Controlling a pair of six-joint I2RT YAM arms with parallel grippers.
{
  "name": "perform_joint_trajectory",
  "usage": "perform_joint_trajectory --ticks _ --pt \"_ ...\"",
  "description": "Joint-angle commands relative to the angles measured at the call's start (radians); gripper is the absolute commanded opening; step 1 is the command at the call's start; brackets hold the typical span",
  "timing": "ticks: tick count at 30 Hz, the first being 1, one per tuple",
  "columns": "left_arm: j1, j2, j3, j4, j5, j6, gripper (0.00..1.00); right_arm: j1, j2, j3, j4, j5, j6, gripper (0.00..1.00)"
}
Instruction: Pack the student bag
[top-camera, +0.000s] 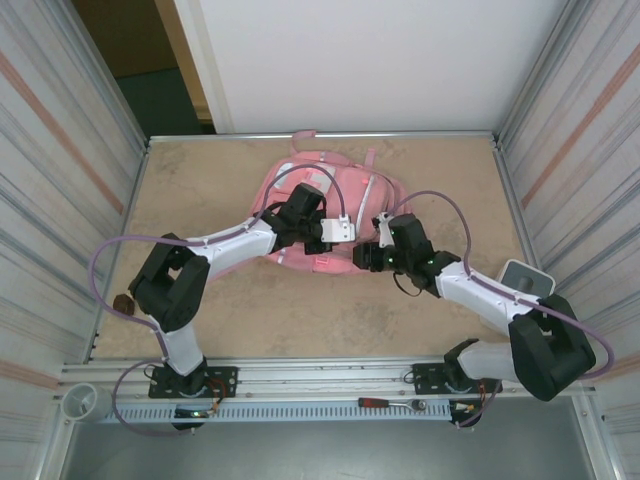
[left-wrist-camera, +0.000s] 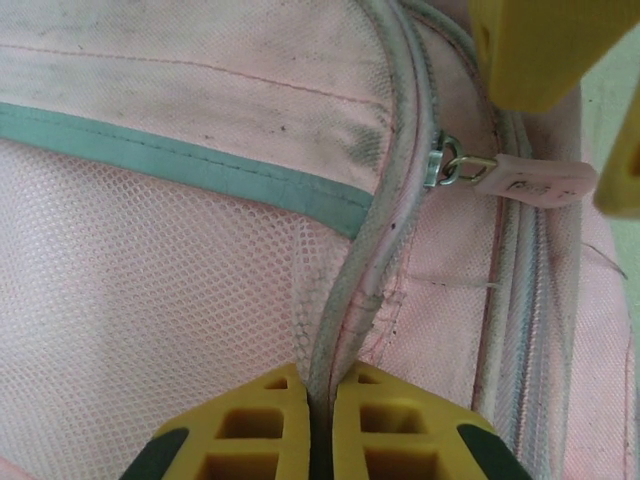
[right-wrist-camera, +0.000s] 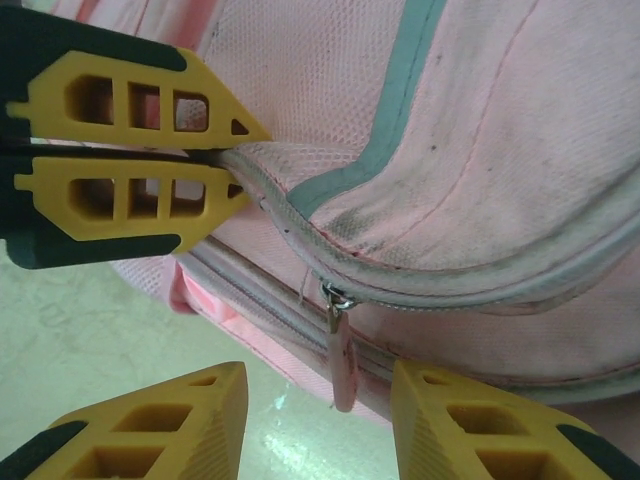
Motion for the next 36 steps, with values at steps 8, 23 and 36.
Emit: perform_joint_trajectory --ticks 8,23,36 --pt "0.012 -0.049 -0.016 0.011 0.028 -0.051 0.08 0.057 0.057 -0.008 0.113 0.168 0.018 0.32" --pt "0.027 -0.063 -0.031 0.02 0.041 -0.065 0.08 0.098 0.077 -0.023 0.108 0.273 -0.005 0.01" --pt "0.124 -0.128 -0.166 0.097 0.061 -0.028 0.07 -0.141 -0.002 0.022 -0.096 0.103 -0.111 0.0"
